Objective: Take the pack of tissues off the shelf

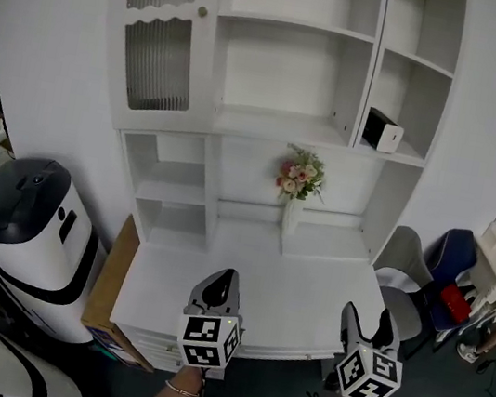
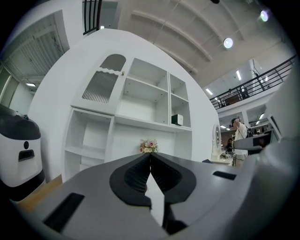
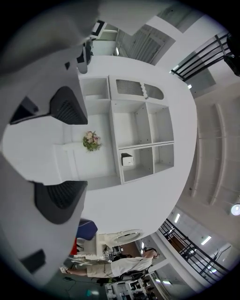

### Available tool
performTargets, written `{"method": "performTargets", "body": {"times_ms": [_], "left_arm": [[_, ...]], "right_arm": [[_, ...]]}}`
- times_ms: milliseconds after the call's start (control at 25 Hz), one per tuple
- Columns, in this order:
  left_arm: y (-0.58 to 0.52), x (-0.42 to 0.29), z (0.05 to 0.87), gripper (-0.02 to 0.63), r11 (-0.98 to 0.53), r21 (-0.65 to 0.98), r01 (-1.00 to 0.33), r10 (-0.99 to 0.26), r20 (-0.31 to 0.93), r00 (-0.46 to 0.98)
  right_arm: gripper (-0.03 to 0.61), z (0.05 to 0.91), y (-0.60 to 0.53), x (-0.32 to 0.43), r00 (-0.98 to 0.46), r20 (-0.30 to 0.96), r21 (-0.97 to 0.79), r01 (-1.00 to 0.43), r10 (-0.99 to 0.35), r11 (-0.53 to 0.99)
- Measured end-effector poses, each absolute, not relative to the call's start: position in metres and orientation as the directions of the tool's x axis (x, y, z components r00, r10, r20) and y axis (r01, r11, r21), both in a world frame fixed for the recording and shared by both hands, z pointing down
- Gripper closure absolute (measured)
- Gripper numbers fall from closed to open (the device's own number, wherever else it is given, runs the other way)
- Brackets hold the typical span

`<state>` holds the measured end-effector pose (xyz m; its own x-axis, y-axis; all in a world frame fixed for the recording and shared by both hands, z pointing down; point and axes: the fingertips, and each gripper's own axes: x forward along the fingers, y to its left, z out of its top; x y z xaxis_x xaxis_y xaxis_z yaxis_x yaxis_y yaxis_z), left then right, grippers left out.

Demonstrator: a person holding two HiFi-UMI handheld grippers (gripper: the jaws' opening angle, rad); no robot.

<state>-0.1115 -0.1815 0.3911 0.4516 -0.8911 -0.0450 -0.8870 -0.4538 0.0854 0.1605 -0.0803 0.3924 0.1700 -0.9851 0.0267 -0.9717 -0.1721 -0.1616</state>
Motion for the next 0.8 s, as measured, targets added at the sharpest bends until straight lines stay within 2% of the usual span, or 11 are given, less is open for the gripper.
{"method": "performTargets", "body": {"times_ms": [440,800], "left_arm": [[-0.255,-0.082,0.396,0.595,-0.513,0.096,-0.853,-0.858,-0.02,0.514],[-0.307,-0.045,0.399,0.595,-0.505,0.088,-0.858,-0.862,-0.012,0.506]], "right_arm": [[0.198,0.391,-0.136,0.184,0.239,0.043,-0.16,-0.957,-0.97,-0.242],[0.198,0.387,-0.192,0.226,0.231,0.025,-0.165,-0.959,-0.973,-0.232]]}}
